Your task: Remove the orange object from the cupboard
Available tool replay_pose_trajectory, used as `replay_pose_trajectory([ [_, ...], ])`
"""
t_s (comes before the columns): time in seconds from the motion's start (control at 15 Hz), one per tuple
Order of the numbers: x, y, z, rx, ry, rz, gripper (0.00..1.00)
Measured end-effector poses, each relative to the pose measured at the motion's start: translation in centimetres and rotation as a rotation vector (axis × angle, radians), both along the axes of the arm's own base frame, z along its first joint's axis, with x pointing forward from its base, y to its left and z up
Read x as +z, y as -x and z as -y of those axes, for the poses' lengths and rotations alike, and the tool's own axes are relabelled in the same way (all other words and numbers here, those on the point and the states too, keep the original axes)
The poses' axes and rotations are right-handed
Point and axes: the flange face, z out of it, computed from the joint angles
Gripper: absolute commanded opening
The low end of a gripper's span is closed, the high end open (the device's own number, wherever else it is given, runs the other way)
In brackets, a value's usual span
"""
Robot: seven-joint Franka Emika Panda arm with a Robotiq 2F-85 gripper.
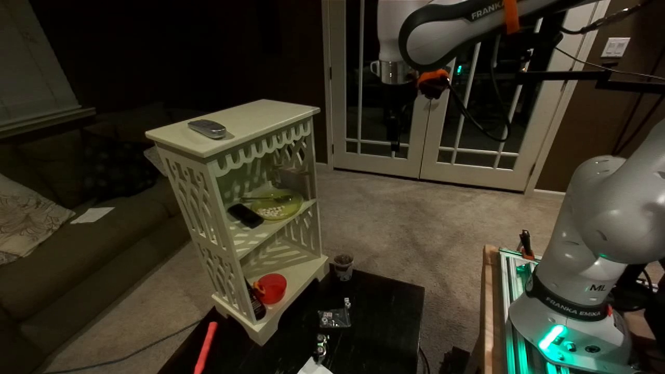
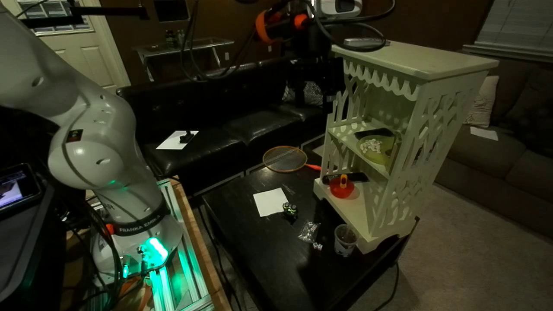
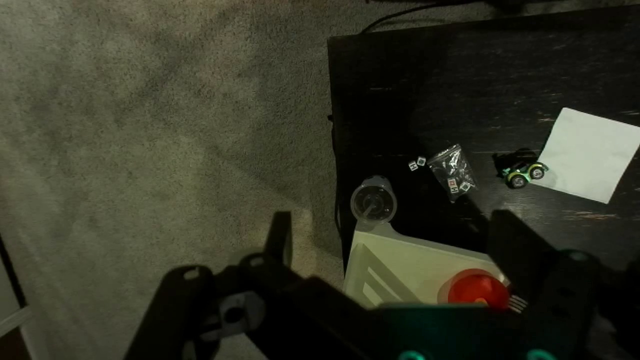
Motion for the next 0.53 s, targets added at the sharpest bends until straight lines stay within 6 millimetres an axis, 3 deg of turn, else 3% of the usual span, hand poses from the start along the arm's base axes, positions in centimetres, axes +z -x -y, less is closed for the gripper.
replay_pose_trajectory([
  [0.27,-0.8,-0.3,-0.4,-0.107,-0.06,0.014,1.0],
  [0.4,-3.2,-1.3,-1.0,-0.203,-0.119,0.007,1.0],
  [0.53,-7.0,-2.5,-2.2,-0.302,-0.171,-0.005,1.0],
])
